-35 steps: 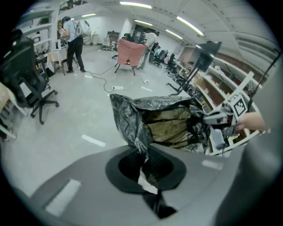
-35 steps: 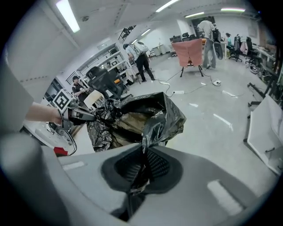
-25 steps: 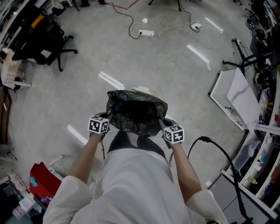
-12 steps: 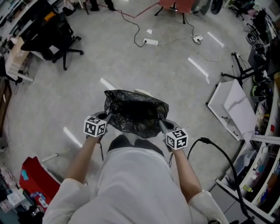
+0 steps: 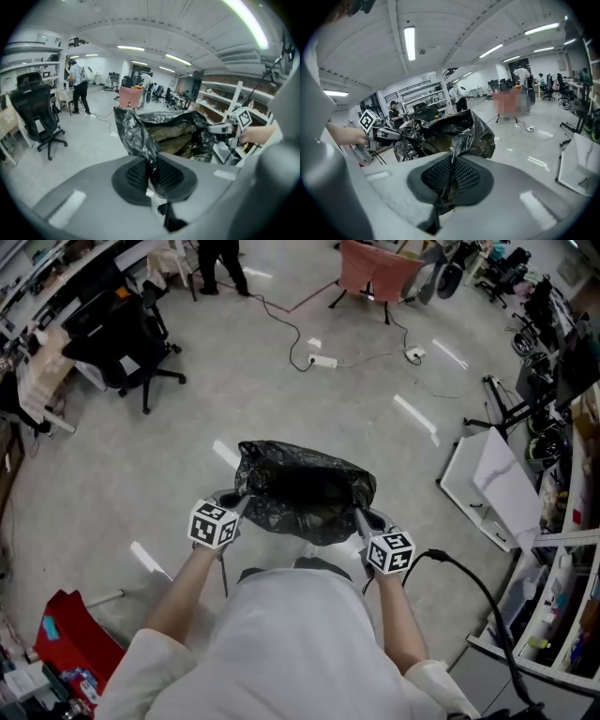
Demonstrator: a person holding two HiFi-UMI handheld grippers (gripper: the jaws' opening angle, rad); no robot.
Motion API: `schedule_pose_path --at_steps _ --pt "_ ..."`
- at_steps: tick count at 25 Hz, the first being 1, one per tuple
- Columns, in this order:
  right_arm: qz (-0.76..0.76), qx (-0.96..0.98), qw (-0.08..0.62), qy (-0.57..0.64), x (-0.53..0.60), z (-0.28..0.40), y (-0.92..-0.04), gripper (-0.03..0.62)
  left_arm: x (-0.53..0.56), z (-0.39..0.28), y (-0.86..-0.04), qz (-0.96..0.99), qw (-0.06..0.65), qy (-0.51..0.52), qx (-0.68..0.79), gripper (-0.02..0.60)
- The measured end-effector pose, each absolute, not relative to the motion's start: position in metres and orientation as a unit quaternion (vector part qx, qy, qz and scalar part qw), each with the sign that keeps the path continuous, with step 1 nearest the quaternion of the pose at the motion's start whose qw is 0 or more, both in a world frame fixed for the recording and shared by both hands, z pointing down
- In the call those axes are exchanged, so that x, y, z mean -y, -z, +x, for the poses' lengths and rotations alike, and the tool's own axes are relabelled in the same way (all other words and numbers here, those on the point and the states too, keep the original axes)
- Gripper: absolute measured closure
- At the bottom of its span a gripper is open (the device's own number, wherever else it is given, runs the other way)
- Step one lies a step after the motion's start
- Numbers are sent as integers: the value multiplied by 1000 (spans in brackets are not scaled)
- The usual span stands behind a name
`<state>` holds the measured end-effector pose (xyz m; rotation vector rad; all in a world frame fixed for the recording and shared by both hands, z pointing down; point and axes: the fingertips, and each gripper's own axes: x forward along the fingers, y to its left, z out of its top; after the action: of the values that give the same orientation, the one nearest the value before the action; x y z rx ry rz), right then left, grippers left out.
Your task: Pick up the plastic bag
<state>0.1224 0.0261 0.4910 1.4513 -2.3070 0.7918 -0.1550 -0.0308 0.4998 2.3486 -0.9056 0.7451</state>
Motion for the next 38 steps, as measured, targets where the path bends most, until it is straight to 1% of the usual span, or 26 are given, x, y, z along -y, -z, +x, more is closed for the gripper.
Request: schedule_pose_path --at_steps 11,17,21,26,31,38 --pt "564 777 124 -250 -94 62 -458 591 -20 -213 -459 891 215 -249 313 575" --pt "581 769 131 -233 -139 28 -451 591 -55 -242 -446 901 198 -248 296 575" --pt "592 763 135 -223 -166 16 -446 591 -78 -253 -439 906 190 -245 286 575" --pt "596 760 150 -213 -196 17 -443 591 -109 -250 -435 909 184 -259 270 575" --pt "589 766 150 -210 -216 26 -436 591 -135 -240 -434 908 183 -269 265 575" --pt "575 778 120 -224 -242 36 -424 591 -160 -221 -427 903 189 -267 279 575"
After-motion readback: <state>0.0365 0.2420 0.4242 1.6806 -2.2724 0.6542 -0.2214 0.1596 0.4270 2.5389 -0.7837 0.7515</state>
